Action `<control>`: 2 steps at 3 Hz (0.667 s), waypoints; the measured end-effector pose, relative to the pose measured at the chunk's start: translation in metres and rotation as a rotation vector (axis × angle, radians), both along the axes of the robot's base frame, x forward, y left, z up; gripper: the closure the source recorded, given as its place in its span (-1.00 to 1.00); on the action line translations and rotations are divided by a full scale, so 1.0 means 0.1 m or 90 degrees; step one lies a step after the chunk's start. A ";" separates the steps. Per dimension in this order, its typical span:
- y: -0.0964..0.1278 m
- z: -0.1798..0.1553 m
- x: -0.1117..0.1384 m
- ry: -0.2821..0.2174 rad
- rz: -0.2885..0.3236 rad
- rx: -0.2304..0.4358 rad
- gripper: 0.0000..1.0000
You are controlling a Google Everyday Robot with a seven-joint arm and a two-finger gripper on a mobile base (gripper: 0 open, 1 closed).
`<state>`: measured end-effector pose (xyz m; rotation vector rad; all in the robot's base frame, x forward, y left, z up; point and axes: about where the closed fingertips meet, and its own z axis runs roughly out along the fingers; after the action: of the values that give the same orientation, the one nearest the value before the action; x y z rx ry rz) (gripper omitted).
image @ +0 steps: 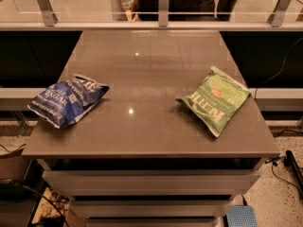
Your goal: Move green rice chip bag near blue chip bag
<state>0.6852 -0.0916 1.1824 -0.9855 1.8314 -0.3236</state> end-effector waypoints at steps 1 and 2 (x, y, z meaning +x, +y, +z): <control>0.01 0.00 0.00 -0.001 0.001 0.000 0.17; 0.01 0.01 0.00 -0.001 0.002 0.001 -0.28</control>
Offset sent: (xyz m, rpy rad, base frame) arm 0.0000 0.0006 0.0003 0.0004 -0.0006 0.0014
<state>0.6848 -0.0906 1.1830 -0.9867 1.8290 -0.3218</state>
